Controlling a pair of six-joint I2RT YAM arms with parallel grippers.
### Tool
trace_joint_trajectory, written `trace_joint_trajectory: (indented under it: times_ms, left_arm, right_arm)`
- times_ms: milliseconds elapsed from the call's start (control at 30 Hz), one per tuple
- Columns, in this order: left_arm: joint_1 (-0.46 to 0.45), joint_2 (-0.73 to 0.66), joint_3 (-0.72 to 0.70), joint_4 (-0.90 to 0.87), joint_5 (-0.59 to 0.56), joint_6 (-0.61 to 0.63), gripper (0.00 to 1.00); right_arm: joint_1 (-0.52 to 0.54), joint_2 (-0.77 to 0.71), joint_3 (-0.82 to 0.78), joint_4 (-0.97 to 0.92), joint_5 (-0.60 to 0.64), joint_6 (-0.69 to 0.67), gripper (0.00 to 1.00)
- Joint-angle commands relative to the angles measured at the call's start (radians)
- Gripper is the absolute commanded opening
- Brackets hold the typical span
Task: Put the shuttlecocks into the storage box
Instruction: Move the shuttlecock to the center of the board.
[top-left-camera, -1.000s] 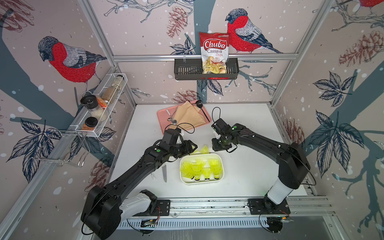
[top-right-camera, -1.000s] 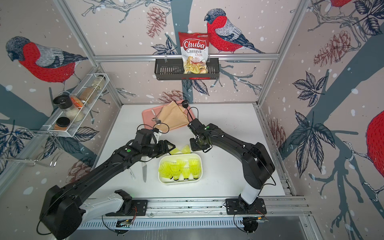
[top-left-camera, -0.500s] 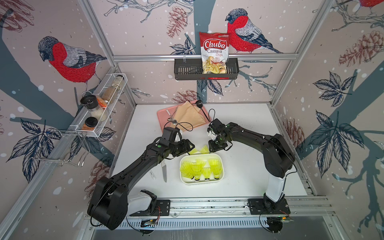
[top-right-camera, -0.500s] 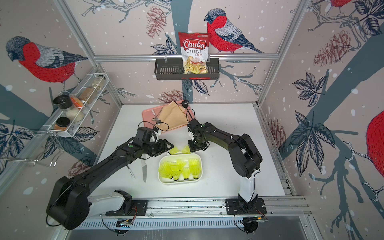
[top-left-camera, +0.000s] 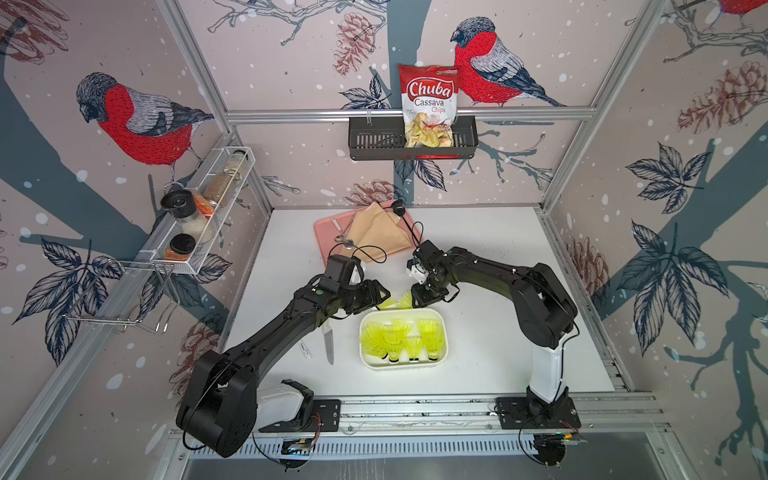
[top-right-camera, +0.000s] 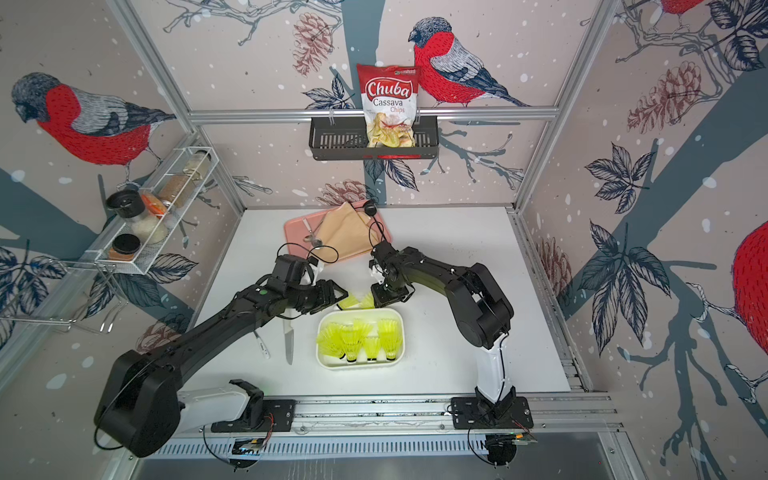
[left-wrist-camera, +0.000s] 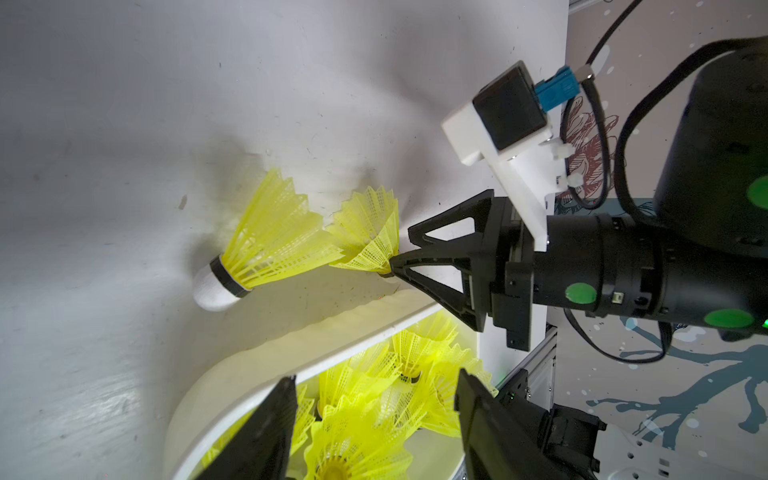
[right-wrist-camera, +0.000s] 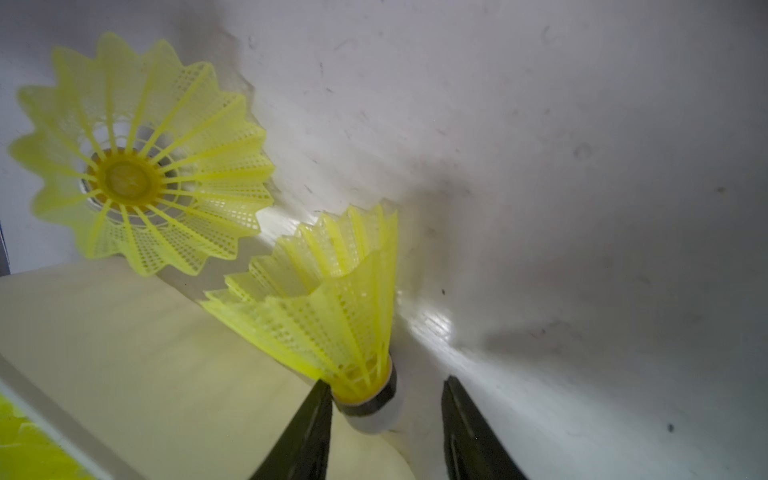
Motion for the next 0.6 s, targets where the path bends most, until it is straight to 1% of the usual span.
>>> trace_joint_trajectory:
  times_ms: [0, 233, 433, 567]
  left_arm:
    - [0.002, -0.008, -0.003, 0.028, 0.012, 0.014, 0.64]
    - [0.002, -0.020, -0.005, 0.030, 0.015, 0.005, 0.64]
    - [0.002, -0.027, -0.008, 0.050, 0.026, -0.016, 0.64]
    - [-0.001, -0.019, -0.006, 0.070, 0.040, -0.025, 0.64]
  right_arm:
    - [0.006, 0.023, 0.014, 0.011, 0.004, -0.007, 0.46]
    - [0.000, 0.047, 0.038, 0.025, 0.088, 0.043, 0.46]
    - [-0.052, 0.024, 0.019, 0.042, 0.167, 0.113, 0.46]
    - [-0.090, 0.011, 0.006, 0.054, 0.195, 0.147, 0.45]
